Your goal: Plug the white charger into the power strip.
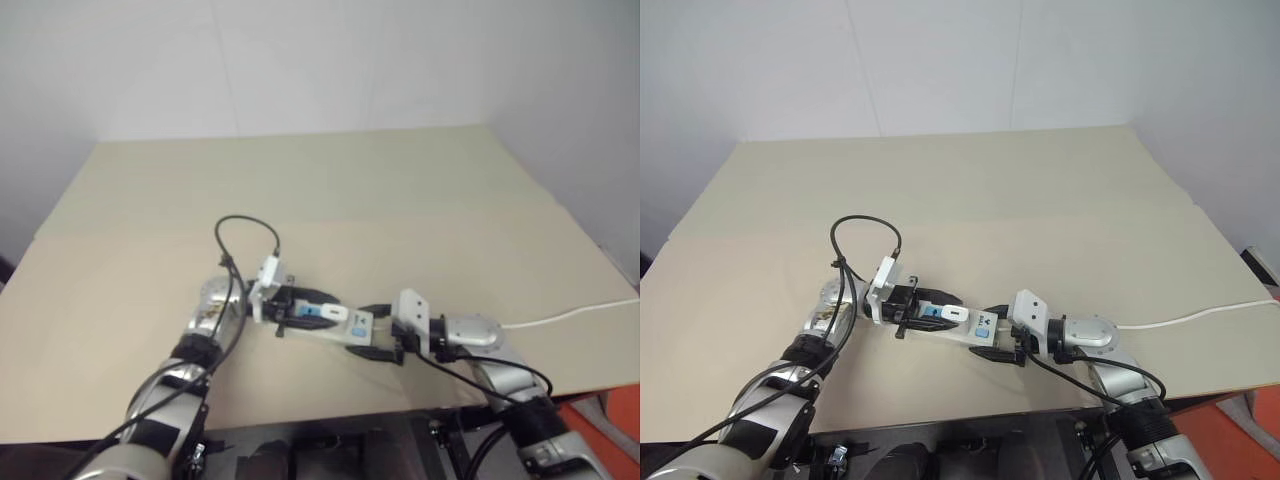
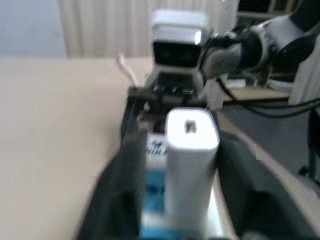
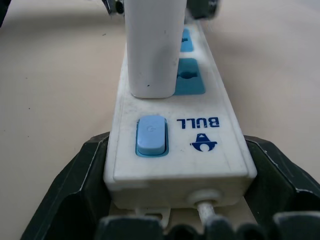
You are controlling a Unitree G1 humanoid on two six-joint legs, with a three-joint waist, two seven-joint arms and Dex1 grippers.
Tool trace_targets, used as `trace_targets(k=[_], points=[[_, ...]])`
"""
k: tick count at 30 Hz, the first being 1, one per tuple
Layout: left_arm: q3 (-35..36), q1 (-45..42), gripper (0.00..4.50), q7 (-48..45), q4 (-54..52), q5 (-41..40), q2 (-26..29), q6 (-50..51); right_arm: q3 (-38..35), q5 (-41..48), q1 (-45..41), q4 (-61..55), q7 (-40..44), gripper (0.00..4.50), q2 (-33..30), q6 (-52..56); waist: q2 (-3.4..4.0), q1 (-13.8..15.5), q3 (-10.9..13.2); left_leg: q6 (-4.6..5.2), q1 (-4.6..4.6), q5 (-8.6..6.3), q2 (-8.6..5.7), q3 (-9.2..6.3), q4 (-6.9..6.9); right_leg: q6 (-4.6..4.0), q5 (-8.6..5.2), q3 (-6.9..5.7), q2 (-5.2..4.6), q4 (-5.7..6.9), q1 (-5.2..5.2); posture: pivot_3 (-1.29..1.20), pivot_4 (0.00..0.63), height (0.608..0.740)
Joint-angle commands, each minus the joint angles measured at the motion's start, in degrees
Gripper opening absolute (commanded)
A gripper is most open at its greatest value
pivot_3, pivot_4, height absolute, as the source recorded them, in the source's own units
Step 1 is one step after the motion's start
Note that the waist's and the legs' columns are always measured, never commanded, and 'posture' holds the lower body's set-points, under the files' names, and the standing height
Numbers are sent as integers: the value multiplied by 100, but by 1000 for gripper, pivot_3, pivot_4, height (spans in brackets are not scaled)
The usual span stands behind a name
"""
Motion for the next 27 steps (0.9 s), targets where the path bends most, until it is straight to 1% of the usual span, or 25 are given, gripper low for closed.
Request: trace_targets(k=[1,2,3,4,5,8,11,15,17,18,19,21,23,24,27], points=[[35,102,3461,-37,19,85,-42,38,146,-187,59,30,63,3422,-55,12,0,-4,0,0,-1,0,0,0,0,0,0,0,0,-1,-1,0,150,740],[29,110,3863,-49,-33,72,-35,54,144,-185,58,32,66,3422,-52,11,0,-4,0,0,-1,0,0,0,0,-1,1,1,0,-3,-1,0,150,740],[3,115,4070,-49,-81,45,-18,82,143,-187,57,35,66,3422,-49,7,0,-4,0,0,-2,0,0,0,0,-1,0,1,0,-3,-2,0,150,740],[-12,117,4377,-49,-110,28,-7,103,142,-189,56,38,66,3422,-47,3,0,-3,0,0,-2,0,0,0,0,-1,1,1,0,-4,-3,0,150,740],[-50,124,4445,-49,-165,5,26,124,142,-190,55,41,68,3422,-44,2,0,-3,0,0,-3,0,0,0,0,-1,1,1,0,-4,-3,0,150,740],[-172,150,4445,-49,-323,-83,155,181,148,-205,36,66,54,3422,-24,-8,-1,-6,1,0,-4,-1,1,0,-2,-1,0,2,0,-5,-5,0,150,740],[13,99,4445,-32,-532,3,230,321,151,-215,23,77,44,3422,-15,-22,-2,-8,2,0,-5,-1,1,0,-4,-1,0,2,0,-6,-6,0,150,740],[394,54,4445,121,-1132,-227,443,779,104,-153,8,13,58,3422,-34,53,-10,-16,10,0,-15,-1,3,0,-4,-1,0,1,1,-6,-17,0,150,740],[657,111,4500,228,-1499,-369,620,972,113,-210,7,-14,89,4146,-95,-14,-9,-19,11,-1,-18,-1,16,0,-5,-1,1,1,1,-7,-21,0,150,740],[790,140,4500,272,-1692,-492,749,1223,89,-211,8,-34,103,4363,-128,-22,-8,-13,14,-1,-21,-2,23,0,-5,-1,1,1,2,-8,-23,0,150,740],[900,176,4500,304,-1860,-600,852,1427,53,-221,12,-52,89,4472,-156,-57,-7,-20,15,-1,-32,-2,25,0,-4,-1,1,-1,3,-9,-32,0,150,740],[1150,322,4500,360,-2260,-849,1133,1874,-135,-38,33,-195,190,4472,-283,3,-7,-15,15,-2,-50,-2,32,1,-4,-3,2,-1,8,-8,-52,0,150,740],[1420,615,4500,365,-2669,-986,1524,2143,-404,226,111,-437,437,4472,-596,39,-5,-10,17,-5,-82,0,32,1,-1,-5,3,0,8,-3,-91,0,150,740],[1535,824,4500,330,-2820,-950,1766,2153,-566,278,188,-540,516,4472,-798,-104,-1,-6,20,-6,-110,0,31,2,3,-6,4,2,7,2,-122,0,150,740],[1784,1434,4500,262,-3014,-718,2428,1987,-1093,668,415,-777,933,4472,-1373,-297,11,0,38,-13,-115,0,32,4,-5,-8,5,1,7,0,-137,0,150,740]])
